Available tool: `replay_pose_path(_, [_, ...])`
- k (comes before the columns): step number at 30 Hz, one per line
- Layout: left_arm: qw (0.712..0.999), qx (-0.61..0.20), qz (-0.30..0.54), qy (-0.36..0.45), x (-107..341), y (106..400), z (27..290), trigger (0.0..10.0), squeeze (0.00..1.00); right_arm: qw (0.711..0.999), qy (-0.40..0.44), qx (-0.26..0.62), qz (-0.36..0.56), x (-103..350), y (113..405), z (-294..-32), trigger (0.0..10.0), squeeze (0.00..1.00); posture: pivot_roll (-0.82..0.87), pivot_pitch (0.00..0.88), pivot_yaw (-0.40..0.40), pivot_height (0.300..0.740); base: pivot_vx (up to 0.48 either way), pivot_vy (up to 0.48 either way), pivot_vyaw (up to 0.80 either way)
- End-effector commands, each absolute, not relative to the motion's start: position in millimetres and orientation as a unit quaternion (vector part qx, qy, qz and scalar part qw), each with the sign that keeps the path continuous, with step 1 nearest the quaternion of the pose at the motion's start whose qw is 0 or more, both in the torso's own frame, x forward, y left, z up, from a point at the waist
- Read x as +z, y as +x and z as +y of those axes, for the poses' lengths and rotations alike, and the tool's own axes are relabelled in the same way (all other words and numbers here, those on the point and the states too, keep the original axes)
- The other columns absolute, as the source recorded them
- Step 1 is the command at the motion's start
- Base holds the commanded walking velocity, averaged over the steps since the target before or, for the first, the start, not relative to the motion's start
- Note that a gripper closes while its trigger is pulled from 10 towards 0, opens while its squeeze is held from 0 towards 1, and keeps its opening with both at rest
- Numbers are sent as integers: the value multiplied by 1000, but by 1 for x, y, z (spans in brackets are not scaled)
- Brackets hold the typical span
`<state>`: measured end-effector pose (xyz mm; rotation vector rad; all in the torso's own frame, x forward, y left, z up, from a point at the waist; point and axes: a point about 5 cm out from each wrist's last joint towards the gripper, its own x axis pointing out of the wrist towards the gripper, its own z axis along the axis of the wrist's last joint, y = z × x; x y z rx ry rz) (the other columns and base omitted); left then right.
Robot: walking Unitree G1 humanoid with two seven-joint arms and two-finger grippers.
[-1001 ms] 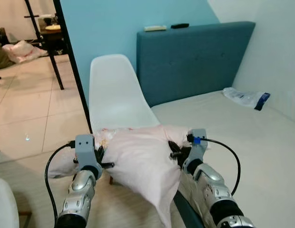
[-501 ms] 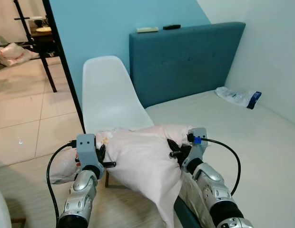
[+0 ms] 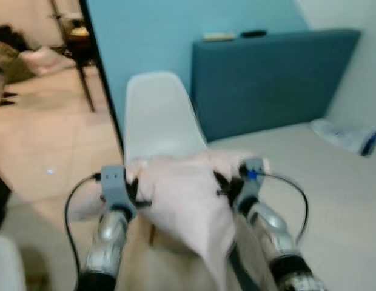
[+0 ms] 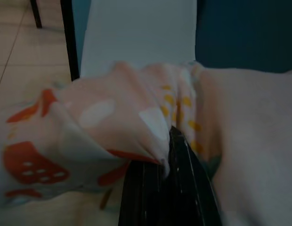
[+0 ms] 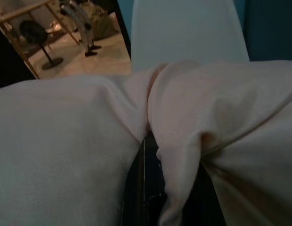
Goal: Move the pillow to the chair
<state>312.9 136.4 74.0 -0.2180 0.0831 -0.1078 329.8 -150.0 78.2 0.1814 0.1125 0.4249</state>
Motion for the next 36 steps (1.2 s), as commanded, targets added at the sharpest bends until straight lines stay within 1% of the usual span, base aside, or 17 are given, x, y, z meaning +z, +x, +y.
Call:
replay_pose_path(1, [991,-78,14,-103,85,316,129,10000,0,970,93,219,52,82,334,-141,10000,0,1,0,-14,739,334,0,0])
replay_pose_path(7, [990,-90,11,-106,87,317,124,10000,0,974,95,200,55,83,335,-145,10000,0,-2,0,-11,739,331,0,0])
replay_pose_path(13, [990,-96,7,-107,90,319,122,10000,0,975,106,186,55,83,337,-147,10000,0,-3,0,-8,739,333,0,-738])
replay_pose_path(27, [989,-97,3,-109,93,319,121,10000,0,975,97,189,64,81,338,-141,10000,0,-1,0,-4,739,331,0,0])
replay_pose_path(36, [989,-98,0,-108,95,321,118,10000,0,978,88,170,87,78,340,-145,10000,0,-2,4,2,739,333,0,0])
